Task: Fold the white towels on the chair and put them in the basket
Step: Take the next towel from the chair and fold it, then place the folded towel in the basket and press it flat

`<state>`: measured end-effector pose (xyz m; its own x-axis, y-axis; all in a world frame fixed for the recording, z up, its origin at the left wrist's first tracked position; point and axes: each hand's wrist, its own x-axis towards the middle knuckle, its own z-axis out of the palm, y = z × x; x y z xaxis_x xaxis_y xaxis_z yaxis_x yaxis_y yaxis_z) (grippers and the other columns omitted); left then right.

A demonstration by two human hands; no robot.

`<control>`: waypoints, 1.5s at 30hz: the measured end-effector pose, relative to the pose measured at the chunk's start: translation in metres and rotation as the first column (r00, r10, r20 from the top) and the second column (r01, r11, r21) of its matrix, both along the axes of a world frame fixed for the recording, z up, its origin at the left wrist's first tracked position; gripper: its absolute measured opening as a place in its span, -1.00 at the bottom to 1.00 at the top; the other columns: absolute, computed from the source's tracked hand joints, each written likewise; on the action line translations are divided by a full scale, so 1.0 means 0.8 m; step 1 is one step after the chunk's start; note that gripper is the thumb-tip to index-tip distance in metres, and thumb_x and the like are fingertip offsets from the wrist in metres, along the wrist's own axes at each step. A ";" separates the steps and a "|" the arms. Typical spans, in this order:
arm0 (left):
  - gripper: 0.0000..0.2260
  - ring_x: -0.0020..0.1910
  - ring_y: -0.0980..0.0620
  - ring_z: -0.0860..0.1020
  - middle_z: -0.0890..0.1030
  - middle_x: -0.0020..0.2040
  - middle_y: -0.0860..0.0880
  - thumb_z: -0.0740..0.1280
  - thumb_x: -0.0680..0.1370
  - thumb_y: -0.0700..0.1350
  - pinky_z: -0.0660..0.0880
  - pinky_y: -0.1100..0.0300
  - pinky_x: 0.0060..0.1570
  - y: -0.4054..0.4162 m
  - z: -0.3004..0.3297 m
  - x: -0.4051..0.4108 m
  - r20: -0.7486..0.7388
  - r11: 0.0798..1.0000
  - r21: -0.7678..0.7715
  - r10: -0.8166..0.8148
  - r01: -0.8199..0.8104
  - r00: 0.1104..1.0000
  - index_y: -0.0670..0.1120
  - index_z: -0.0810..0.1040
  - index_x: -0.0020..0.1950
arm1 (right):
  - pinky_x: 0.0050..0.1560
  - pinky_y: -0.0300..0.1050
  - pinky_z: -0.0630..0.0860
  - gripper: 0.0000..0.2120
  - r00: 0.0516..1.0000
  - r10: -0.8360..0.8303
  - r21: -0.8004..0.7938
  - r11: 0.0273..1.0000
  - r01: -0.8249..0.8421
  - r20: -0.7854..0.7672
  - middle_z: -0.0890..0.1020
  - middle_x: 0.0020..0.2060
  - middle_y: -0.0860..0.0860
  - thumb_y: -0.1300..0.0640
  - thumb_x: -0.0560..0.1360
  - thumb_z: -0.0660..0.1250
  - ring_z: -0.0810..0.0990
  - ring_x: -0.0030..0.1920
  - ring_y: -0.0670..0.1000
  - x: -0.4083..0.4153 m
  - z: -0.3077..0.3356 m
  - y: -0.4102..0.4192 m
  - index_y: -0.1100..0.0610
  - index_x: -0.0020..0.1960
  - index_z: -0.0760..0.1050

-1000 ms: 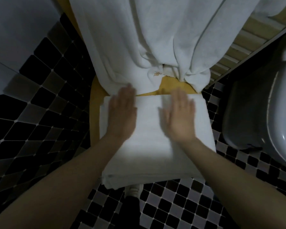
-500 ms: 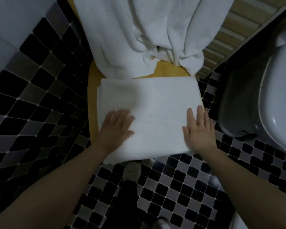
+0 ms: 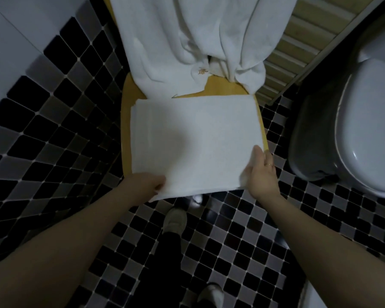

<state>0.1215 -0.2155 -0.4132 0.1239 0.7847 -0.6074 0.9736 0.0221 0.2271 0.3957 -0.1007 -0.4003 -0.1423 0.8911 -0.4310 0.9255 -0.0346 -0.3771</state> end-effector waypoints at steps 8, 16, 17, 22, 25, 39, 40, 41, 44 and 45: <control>-0.36 0.40 -0.21 0.30 0.30 0.43 -0.19 0.37 0.41 0.08 0.31 -0.06 0.30 0.032 0.005 0.077 0.197 0.937 0.331 0.047 -0.111 0.979 -0.07 0.28 0.43 | 0.00 -0.01 0.53 -0.47 0.652 -0.703 -0.552 0.676 0.488 -0.284 0.52 0.17 0.11 0.11 0.47 0.36 0.54 0.09 0.14 -0.014 -0.007 0.028 0.26 0.36 0.27; -0.17 0.29 -0.23 0.47 0.40 0.38 -0.25 0.27 0.29 0.28 0.46 -0.09 0.23 0.051 0.039 0.123 0.400 0.807 0.464 0.179 -0.366 0.899 -0.04 0.09 0.45 | -0.63 -0.37 0.32 -0.75 0.270 -0.882 -0.867 0.447 0.219 -0.387 0.39 -0.72 -0.07 0.24 0.52 0.20 0.34 -0.72 -0.15 -0.054 0.071 0.015 0.16 -0.34 0.35; -0.23 0.23 -0.22 0.52 0.46 0.32 -0.26 0.27 0.31 0.21 0.49 -0.07 0.19 0.058 0.051 0.120 0.448 0.771 0.504 0.151 -0.389 0.881 -0.10 0.17 0.42 | -0.67 -0.39 0.26 -0.72 0.222 -0.896 -0.876 0.430 0.217 -0.384 0.35 -0.74 -0.08 0.23 0.51 0.20 0.30 -0.74 -0.16 -0.059 0.080 0.018 0.15 -0.37 0.32; -0.32 0.28 0.00 0.48 0.49 0.34 -0.04 0.34 0.29 0.03 0.36 0.23 0.24 0.107 0.142 0.099 0.720 0.772 0.276 0.228 -0.572 0.655 -0.03 0.35 0.41 | -0.69 -0.39 0.21 -0.77 -0.003 -0.939 -0.929 0.339 0.151 -0.344 0.28 -0.68 -0.10 0.18 0.49 0.26 0.22 -0.69 -0.17 -0.064 0.128 0.043 0.09 -0.31 0.31; -0.43 0.15 0.00 0.55 0.60 0.18 -0.08 0.44 0.33 -0.05 0.38 0.33 0.04 0.148 0.187 0.093 0.658 0.856 0.248 0.195 -0.454 0.727 -0.11 0.47 0.33 | -0.54 -0.32 0.48 -0.85 -0.124 -0.905 -0.913 0.396 0.100 -0.407 0.44 -0.61 -0.05 0.14 0.54 0.22 0.41 -0.62 -0.13 -0.056 0.172 0.053 0.13 -0.21 0.42; -0.75 -0.29 0.07 0.66 0.70 -0.29 0.02 0.28 0.29 -0.19 0.58 0.27 -0.31 0.248 0.365 0.341 0.776 0.790 -0.603 0.551 0.109 0.307 -0.07 0.59 -0.07 | -0.26 -0.14 0.37 -0.65 -0.362 -0.567 -0.570 0.243 0.785 -0.740 0.52 -0.36 -0.07 0.34 0.26 0.13 0.43 -0.29 -0.01 0.240 0.288 -0.006 0.11 0.01 0.38; -0.75 -0.32 0.07 0.66 0.69 -0.31 0.01 0.25 0.29 -0.19 0.59 0.28 -0.33 0.242 0.367 0.370 0.763 0.772 -0.622 0.558 0.135 0.326 -0.07 0.62 -0.10 | -0.28 -0.15 0.35 -0.72 -0.394 -0.523 -0.561 0.206 0.802 -0.756 0.51 -0.39 -0.10 0.33 0.26 0.13 0.43 -0.31 -0.04 0.266 0.292 -0.027 0.08 -0.09 0.38; -0.75 -0.34 0.06 0.66 0.69 -0.32 0.00 0.23 0.29 -0.19 0.59 0.28 -0.34 0.233 0.368 0.405 0.758 0.756 -0.631 0.553 0.174 0.346 -0.07 0.63 -0.13 | -0.27 -0.18 0.34 -0.79 -0.421 -0.478 -0.550 0.165 0.819 -0.771 0.50 -0.41 -0.12 0.33 0.32 0.12 0.43 -0.32 -0.07 0.295 0.295 -0.053 0.05 -0.17 0.38; -0.74 -0.37 0.06 0.65 0.68 -0.35 -0.01 0.19 0.30 -0.19 0.57 0.29 -0.37 0.202 0.369 0.504 0.740 0.717 -0.654 0.539 0.242 0.404 -0.12 0.56 -0.08 | -0.18 -0.20 0.36 -0.74 -0.495 -0.403 -0.568 0.079 0.819 -0.770 0.52 -0.42 -0.13 0.25 0.49 0.13 0.44 -0.29 -0.08 0.383 0.297 -0.140 0.03 -0.34 0.40; -0.76 -0.36 0.06 0.65 0.68 -0.34 -0.02 0.20 0.32 -0.20 0.58 0.29 -0.37 0.193 0.364 0.537 0.738 0.708 -0.657 0.532 0.260 0.416 -0.12 0.55 -0.07 | -0.12 -0.19 0.39 -0.73 -0.508 -0.401 -0.576 0.063 0.815 -0.763 0.55 -0.38 -0.12 0.18 0.51 0.18 0.46 -0.26 -0.07 0.412 0.292 -0.170 0.02 -0.36 0.42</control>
